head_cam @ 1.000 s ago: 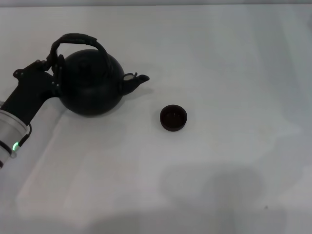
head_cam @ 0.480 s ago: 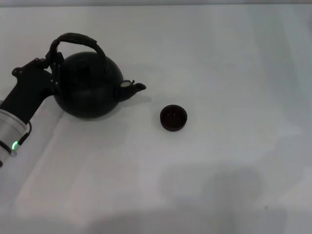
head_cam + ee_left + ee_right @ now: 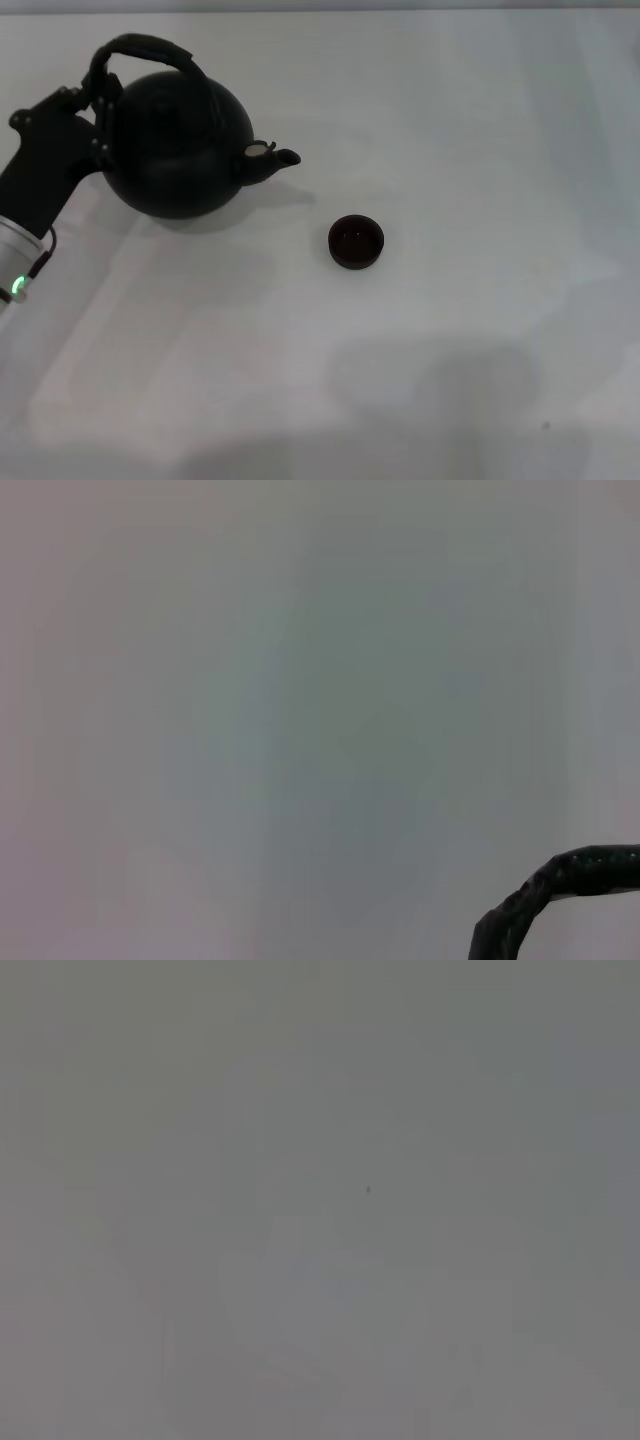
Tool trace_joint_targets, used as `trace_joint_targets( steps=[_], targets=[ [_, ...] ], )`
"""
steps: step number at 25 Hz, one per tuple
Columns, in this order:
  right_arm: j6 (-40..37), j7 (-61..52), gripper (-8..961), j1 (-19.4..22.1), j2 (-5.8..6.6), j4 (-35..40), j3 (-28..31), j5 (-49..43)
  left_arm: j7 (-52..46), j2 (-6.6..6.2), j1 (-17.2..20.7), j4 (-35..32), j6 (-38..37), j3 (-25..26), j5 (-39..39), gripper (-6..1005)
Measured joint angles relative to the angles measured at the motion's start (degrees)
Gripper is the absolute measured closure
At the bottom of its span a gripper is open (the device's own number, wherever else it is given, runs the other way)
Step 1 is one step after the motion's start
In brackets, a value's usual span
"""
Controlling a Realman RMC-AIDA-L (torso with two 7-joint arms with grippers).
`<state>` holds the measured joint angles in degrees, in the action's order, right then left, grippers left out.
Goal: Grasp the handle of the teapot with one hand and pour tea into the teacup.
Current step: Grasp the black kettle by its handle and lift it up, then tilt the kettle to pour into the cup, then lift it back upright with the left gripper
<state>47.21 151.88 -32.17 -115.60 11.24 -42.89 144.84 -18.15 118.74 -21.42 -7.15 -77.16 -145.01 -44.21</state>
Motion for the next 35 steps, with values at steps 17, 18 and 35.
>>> trace_joint_targets(
  steps=[17, 18, 35],
  targets=[
    [-0.06, 0.00, 96, -0.37, -0.06, -0.67, 0.00, -0.04, 12.81, 0.02, -3.23, 1.07, -6.14, -0.46, 0.94, 884],
    [-0.05, 0.00, 96, -0.41, -0.10, -0.69, -0.01, -0.04, 13.21, 0.05, -3.91, 1.09, -6.04, -0.51, 1.45, 884],
    [-0.01, -0.76, 96, -0.21, -0.23, -1.58, -0.01, 0.01, 20.70, 0.23, -8.18, 0.96, 0.88, -0.53, 7.20, 883]
  ],
)
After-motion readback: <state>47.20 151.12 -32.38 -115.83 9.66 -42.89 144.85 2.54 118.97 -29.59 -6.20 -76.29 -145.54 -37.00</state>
